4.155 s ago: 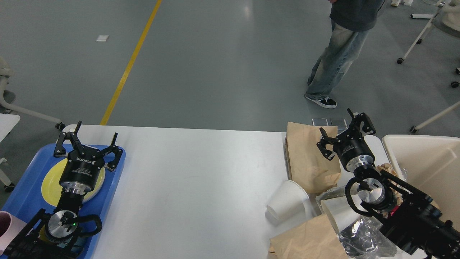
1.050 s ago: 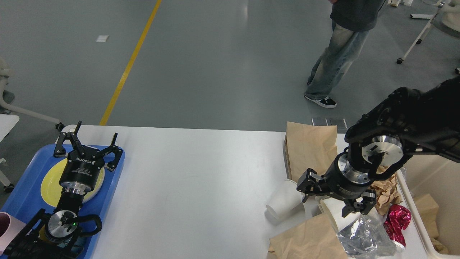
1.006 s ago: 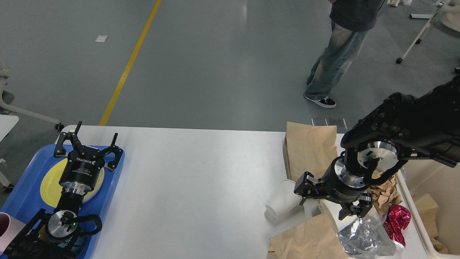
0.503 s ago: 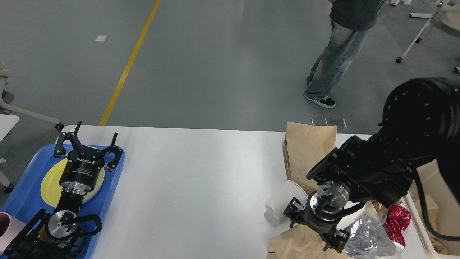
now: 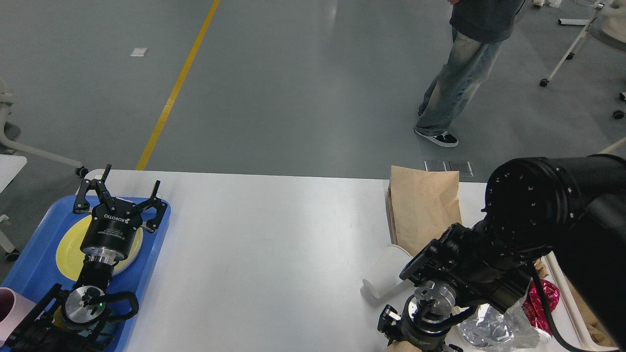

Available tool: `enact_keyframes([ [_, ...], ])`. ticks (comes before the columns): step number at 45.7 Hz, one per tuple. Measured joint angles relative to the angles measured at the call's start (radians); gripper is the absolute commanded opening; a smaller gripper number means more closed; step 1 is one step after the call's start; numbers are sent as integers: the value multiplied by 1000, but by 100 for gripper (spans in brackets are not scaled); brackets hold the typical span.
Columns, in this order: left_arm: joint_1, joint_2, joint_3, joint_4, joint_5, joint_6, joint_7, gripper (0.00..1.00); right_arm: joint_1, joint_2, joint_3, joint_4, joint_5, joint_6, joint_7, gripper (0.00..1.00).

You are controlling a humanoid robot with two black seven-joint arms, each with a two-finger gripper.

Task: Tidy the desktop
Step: 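Carry the held brown paper bag down toward the white bin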

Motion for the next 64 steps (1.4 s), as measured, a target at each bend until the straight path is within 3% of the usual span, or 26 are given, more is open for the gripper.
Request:
enact_keyframes([
  [5, 0, 0, 0, 0, 0, 0, 0, 96, -12, 2, 15, -1, -7, -20, 1, 0],
  [21, 0, 0, 0, 0, 0, 0, 0, 96, -30, 7, 51, 11, -1, -115, 3, 0],
  [40, 0, 0, 0, 0, 0, 0, 0, 96, 107, -44, 54, 120, 4, -96, 4, 0],
  [53, 0, 0, 0, 0, 0, 0, 0, 96, 448, -201, 23, 336, -6, 83, 3, 0],
  [64, 0, 0, 2, 0, 0, 0, 0, 96, 799, -279, -166, 371, -25, 417, 12, 0],
])
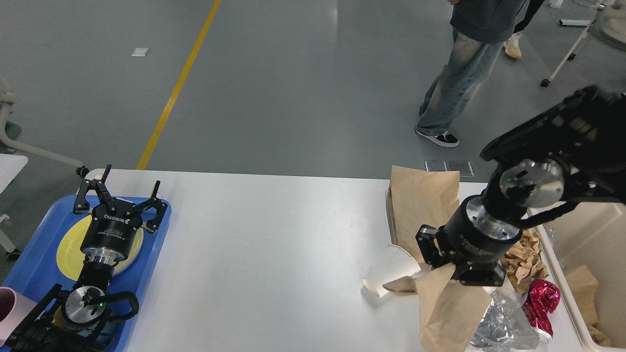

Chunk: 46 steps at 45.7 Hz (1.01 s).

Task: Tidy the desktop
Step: 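Carry the held brown paper bag down toward the white bin, then release the bag into the white bin and withdraw the right gripper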

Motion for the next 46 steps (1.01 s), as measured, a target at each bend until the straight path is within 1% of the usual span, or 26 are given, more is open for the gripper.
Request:
enact_keyframes([
  [6, 0, 0, 0, 0, 0, 0, 0, 96, 136, 0, -104, 1, -12, 105, 19, 0],
  [11, 0, 0, 0, 0, 0, 0, 0, 96, 170, 2, -165, -4, -25, 125, 63, 0],
  [13, 0, 0, 0, 0, 0, 0, 0, 96, 172, 2, -184, -7, -32, 116, 83, 0],
  [14, 0, 0, 0, 0, 0, 0, 0, 96, 174, 0, -210, -10, -43, 89, 106, 0],
  [16, 0, 0, 0, 0, 0, 0, 0, 96, 173, -2, -228, -12, -49, 65, 115, 0],
  [21, 0, 0, 0, 0, 0, 0, 0, 96, 135, -28, -295, -33, -70, -61, 127, 0],
  [27, 0, 0, 0, 0, 0, 0, -1, 96, 17, -122, -352, -110, -108, -222, 128, 0],
  [30, 0, 0, 0, 0, 0, 0, -1, 96, -52, -190, -360, -171, -133, -268, 128, 0],
  [35, 0, 0, 0, 0, 0, 0, -1, 96, -189, -299, -354, -323, -187, -294, 125, 0],
  [40, 0, 0, 0, 0, 0, 0, -1, 96, -363, -359, -324, -491, -215, -303, 124, 0],
  [46, 0, 0, 0, 0, 0, 0, -1, 96, -630, -427, -235, -721, -237, -336, 124, 0],
])
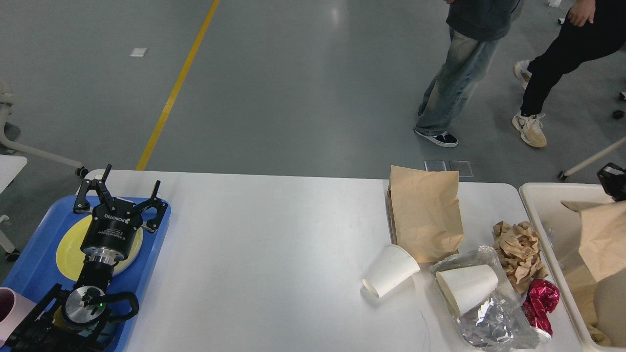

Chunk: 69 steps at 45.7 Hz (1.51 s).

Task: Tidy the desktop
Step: 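Release the bag into the white bin and withdraw the right gripper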

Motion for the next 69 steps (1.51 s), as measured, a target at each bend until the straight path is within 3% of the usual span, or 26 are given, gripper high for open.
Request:
enact_keyframes([
  [11, 0, 0, 0, 0, 0, 0, 0, 96, -498, -25, 222, -446, -63, -74, 0, 0],
  [20, 0, 0, 0, 0, 0, 0, 0, 96, -827, 61, 305, -754, -65, -143, 0, 0],
  [26, 0, 0, 0, 0, 0, 0, 1, 96, -961, 117, 331, -863, -65, -194, 0, 0],
  [37, 0, 0, 0, 0, 0, 0, 1, 96, -1042, 165, 336, -903, -63, -273, 6, 0],
  [38, 0, 0, 0, 0, 0, 0, 1, 96, -1044, 167, 336, -903, -63, -274, 6, 11],
  [41, 0, 0, 0, 0, 0, 0, 1, 96, -1047, 174, 336, -904, -63, -280, 6, 66],
  [43, 0, 0, 0, 0, 0, 0, 1, 96, -1047, 176, 335, -904, -63, -286, 6, 98],
  [54, 0, 0, 0, 0, 0, 0, 1, 96, -1039, 184, 335, -900, -63, -376, 6, 100],
  [69, 0, 0, -1, 0, 0, 0, 1, 96, -991, 174, 339, -886, -63, -356, 5, 100],
])
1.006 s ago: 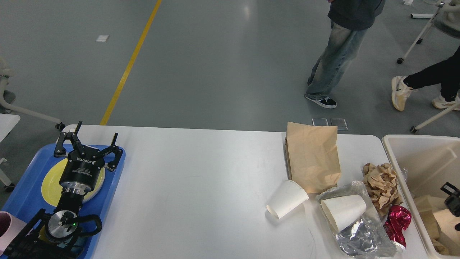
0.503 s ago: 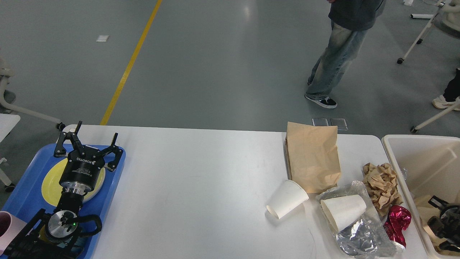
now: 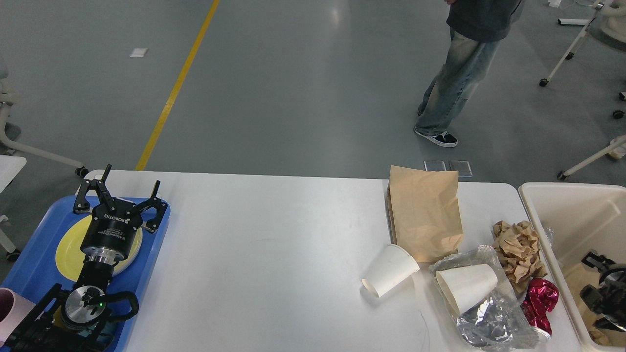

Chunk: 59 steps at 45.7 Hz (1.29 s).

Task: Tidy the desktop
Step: 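Release the bag into the white bin and withdraw the right gripper, then move the right gripper over the second brown paper bag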

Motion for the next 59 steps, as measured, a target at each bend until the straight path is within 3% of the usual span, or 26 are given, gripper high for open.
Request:
enact_keyframes([
  [8, 0, 0, 0, 0, 0, 0, 0, 96, 128, -32, 2, 24, -4, 146, -3, 100],
  [21, 0, 0, -1, 0, 0, 0, 0, 96, 546, -54, 6, 213, -228, 531, -9, 100],
  [32, 0, 0, -1, 0, 0, 0, 1, 96, 996, -11, -47, 650, -273, 623, -28, 100],
  [39, 0, 0, -1, 0, 0, 0, 2, 96, 1265, 79, -136, 913, -277, 709, -47, 100],
  [47, 0, 0, 1, 0, 0, 0, 2, 96, 1506, 132, -144, 1140, -265, 870, -48, 100],
  [59, 0, 0, 1, 0, 0, 0, 1, 96, 1750, 126, -147, 1391, -260, 936, -51, 100],
])
